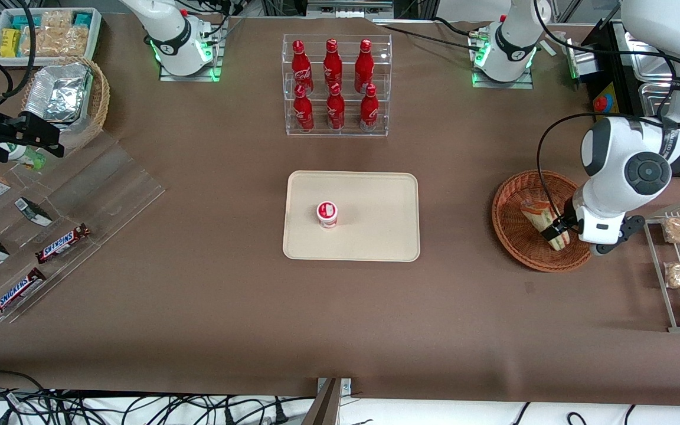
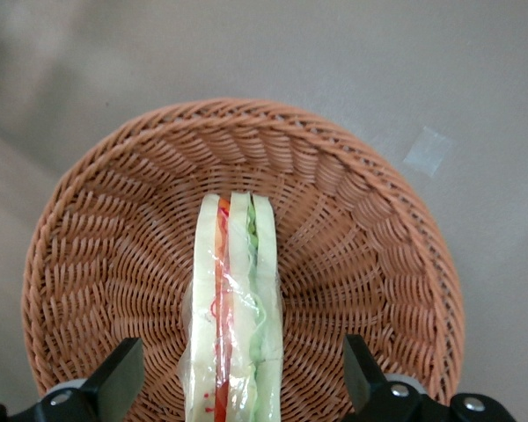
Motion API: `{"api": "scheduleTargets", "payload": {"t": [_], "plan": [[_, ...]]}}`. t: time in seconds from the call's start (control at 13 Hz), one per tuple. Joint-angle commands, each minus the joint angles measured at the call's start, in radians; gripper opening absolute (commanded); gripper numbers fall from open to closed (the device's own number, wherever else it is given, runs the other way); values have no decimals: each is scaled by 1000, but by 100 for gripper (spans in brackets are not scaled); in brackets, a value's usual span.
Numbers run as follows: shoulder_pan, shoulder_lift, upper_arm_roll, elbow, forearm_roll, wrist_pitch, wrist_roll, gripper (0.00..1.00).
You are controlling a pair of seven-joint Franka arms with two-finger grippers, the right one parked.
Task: Place sandwich from basket to tray
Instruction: 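Close the left gripper on the wrapped sandwich and lift it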
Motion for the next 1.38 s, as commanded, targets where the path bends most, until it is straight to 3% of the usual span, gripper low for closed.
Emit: {"api": "scheduleTargets", "payload": {"t": [0.0,0.69,0.85,0.92,1.31], "plan": [[2,-42,-5,-73,29,43,-23,100],[7,-53,-4,-180,29,167,-48,100],[7,-51,-4,-179,29,163,-50,60],[7,-51,-4,-180,29,160,-50,44],[4,-77,-15,-113,29,45,-48,42]]}}
